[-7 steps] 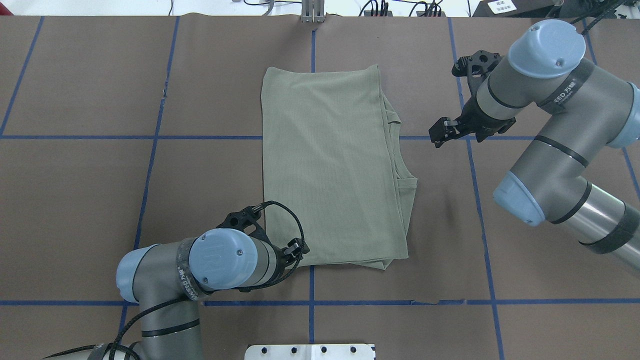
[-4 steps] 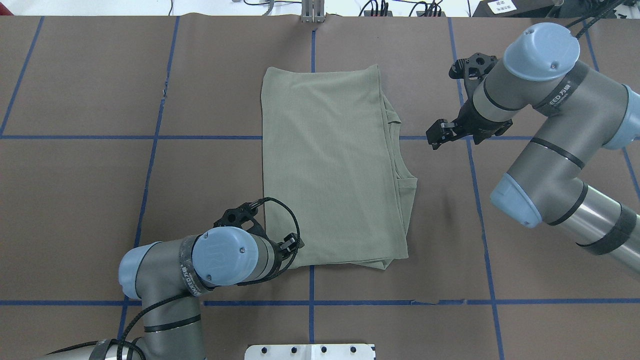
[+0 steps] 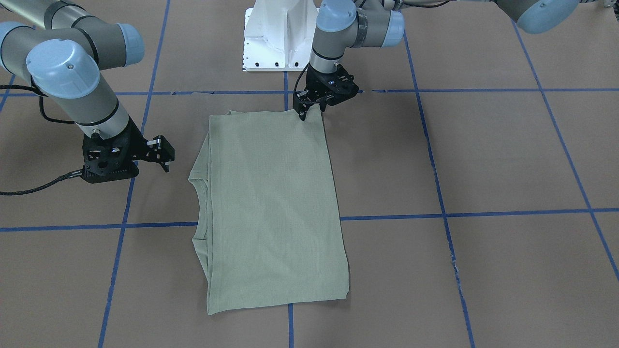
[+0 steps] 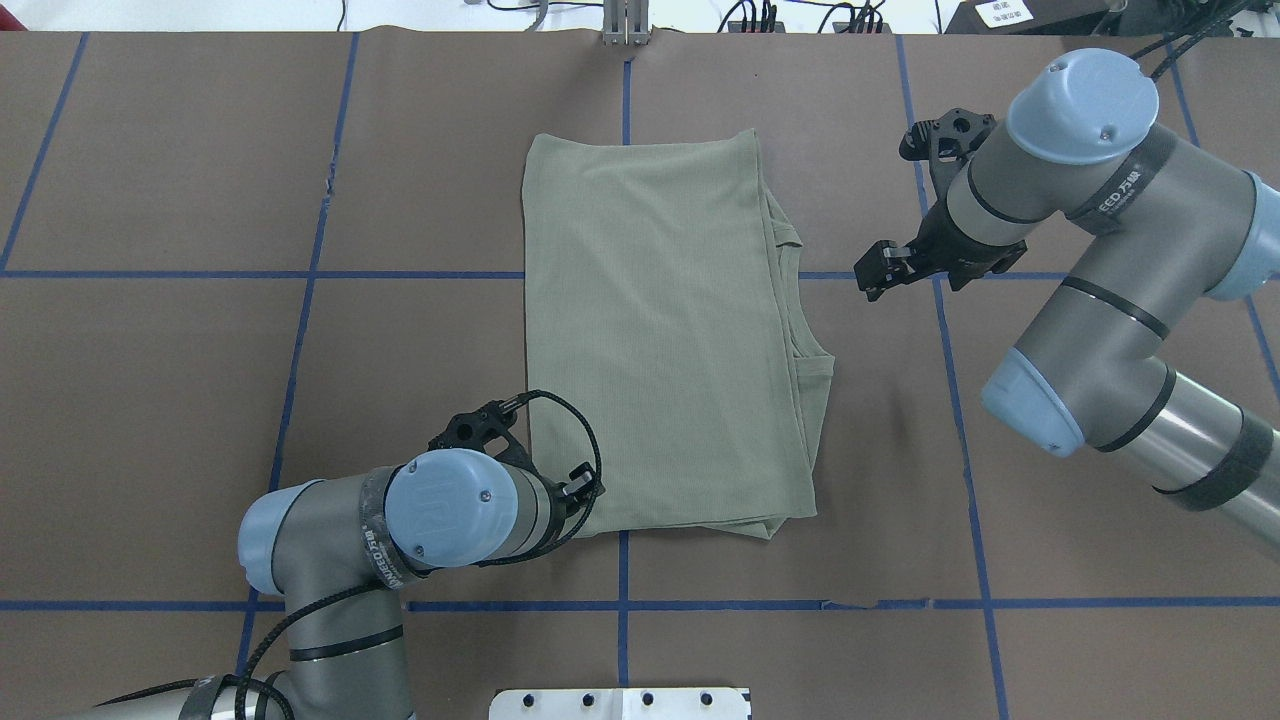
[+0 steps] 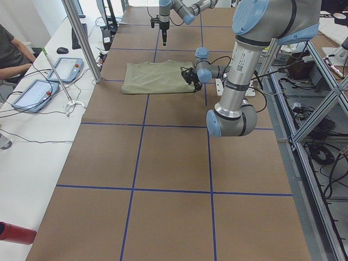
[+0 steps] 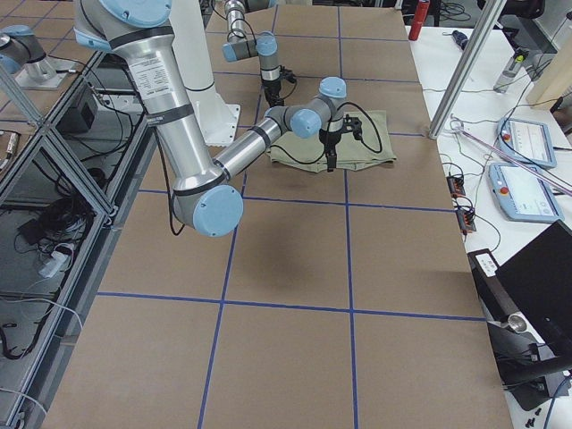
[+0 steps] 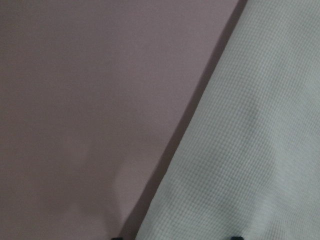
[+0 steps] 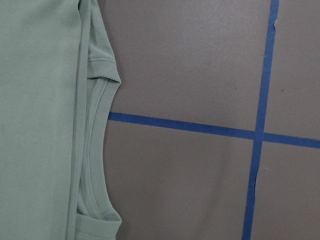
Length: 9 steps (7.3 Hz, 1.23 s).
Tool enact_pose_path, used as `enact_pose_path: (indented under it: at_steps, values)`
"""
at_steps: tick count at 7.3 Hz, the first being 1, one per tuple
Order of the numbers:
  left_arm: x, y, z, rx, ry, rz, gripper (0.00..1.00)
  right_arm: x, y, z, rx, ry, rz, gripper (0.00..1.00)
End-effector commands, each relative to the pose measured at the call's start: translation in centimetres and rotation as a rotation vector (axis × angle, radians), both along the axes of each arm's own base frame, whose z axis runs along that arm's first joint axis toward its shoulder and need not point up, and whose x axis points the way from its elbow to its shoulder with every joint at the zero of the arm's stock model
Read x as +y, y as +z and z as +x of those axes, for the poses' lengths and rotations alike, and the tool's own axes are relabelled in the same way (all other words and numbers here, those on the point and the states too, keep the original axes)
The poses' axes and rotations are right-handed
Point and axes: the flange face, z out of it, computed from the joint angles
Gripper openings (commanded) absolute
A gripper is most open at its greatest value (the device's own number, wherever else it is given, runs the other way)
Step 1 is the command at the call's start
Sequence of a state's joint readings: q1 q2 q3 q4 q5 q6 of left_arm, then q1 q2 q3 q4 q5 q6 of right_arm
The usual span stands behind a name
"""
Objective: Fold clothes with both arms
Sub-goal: 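Move the left gripper to the shirt's near end while right gripper withdraws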
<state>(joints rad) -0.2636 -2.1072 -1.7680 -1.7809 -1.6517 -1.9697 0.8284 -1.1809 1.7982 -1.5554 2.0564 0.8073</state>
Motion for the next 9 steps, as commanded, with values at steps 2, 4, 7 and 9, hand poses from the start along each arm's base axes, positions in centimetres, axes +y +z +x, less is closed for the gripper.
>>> enact_pose_path:
  at_steps: [2, 4, 7, 9]
  values:
    - [0.22, -0.06, -0.08, 0.002, 0.005, 0.003, 0.47, 0.06, 0.25, 0.09, 0.004, 0.002, -0.002, 1.00]
    - [0.40, -0.06, 0.01, 0.001, 0.013, 0.009, 0.43, 0.03, 0.33, 0.07, 0.006, 0.003, -0.002, 1.00]
    - [0.48, -0.06, -0.11, 0.002, 0.010, 0.012, 0.00, 0.11, 0.36, 0.15, 0.005, 0.004, -0.002, 1.00]
    - [0.62, -0.90, -0.51, 0.019, 0.015, 0.019, 0.00, 0.48, 0.10, 0.07, -0.004, 0.015, -0.015, 1.00]
